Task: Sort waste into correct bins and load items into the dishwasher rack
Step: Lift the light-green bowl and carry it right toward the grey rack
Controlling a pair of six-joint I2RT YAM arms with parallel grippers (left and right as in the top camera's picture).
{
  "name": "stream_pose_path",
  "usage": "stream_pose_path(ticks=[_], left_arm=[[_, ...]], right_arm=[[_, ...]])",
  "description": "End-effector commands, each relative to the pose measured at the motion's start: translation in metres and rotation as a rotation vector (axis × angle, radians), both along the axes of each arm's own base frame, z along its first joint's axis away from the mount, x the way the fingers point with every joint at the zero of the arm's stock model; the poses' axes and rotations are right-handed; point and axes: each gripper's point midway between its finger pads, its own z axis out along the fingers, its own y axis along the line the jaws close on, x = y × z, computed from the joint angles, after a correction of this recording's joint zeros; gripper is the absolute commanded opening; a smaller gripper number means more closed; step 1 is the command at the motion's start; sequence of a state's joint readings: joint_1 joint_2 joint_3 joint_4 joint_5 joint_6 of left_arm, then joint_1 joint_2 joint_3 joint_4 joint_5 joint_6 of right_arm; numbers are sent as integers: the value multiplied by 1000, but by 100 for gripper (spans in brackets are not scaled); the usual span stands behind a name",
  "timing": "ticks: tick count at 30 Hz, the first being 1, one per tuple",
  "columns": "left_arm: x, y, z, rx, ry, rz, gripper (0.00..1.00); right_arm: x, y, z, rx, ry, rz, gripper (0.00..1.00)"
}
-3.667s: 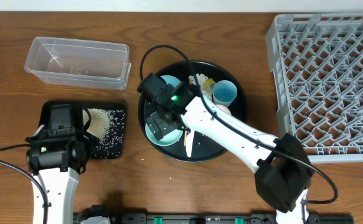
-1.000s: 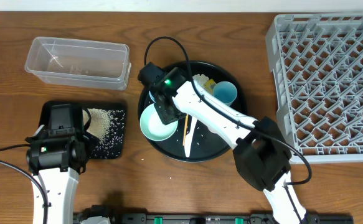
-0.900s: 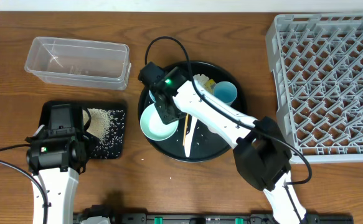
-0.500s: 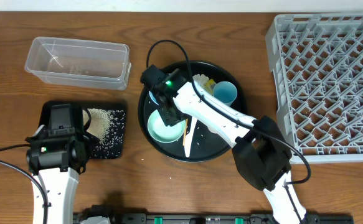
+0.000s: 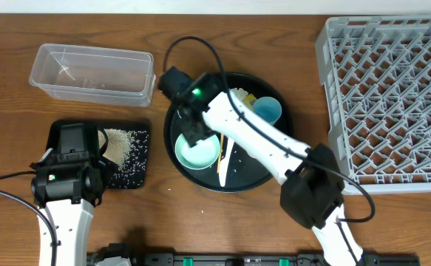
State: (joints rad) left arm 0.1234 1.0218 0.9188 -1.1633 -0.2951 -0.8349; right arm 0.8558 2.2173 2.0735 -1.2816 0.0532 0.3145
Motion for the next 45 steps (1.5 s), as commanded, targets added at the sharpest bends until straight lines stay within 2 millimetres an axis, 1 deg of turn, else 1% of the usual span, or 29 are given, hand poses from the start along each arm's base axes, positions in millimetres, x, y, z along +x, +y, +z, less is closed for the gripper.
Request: stream_pose_path(ticks=[1,4,7,12,17,18,19,21,23,26,28,30,34,36,38,41,45], left_arm=[[1,4,6,21,-13,14,98],[1,4,6,21,-13,14,98],[1,4,6,21,-13,14,98],[1,4,6,21,-13,14,98],[1,4,6,21,-13,14,98],[1,4,6,21,-13,14,98],[1,4,6,21,-13,14,98],[1,4,6,21,-13,14,98],[1,4,6,21,-13,14,98],[1,4,6,21,-13,14,98],[1,4,6,21,-13,14,98],[1,4,6,21,-13,14,98],[1,4,6,21,-13,14,98],[1,4,6,21,-13,14,98],[1,4,6,21,-13,14,98],[1,4,6,21,-13,14,98],[1,4,6,21,-13,14,98]], right_arm=[[-26,29,1,33,9,117,69],[-33,36,-11,23,4,140,70],[-38,39,-29,5,14,152,69],[-42,42,-55,-22,49,157,59],[-45,43,-73,-46,69,164,55],[-47,45,-75,-46,70,170,55],[-48,46,-80,-51,74,174,55],[-51,49,-81,-50,72,184,52],[-51,52,-81,-44,66,188,47],[-50,53,-81,-37,61,187,33],[-49,53,-81,-37,61,184,21],[-48,52,-81,-39,57,183,12],[-47,51,-81,-42,55,182,6],[-45,50,-80,-40,54,177,1],[-42,49,-77,-37,53,170,1],[-36,48,-69,-24,42,158,1],[-25,46,-46,26,29,136,1]])
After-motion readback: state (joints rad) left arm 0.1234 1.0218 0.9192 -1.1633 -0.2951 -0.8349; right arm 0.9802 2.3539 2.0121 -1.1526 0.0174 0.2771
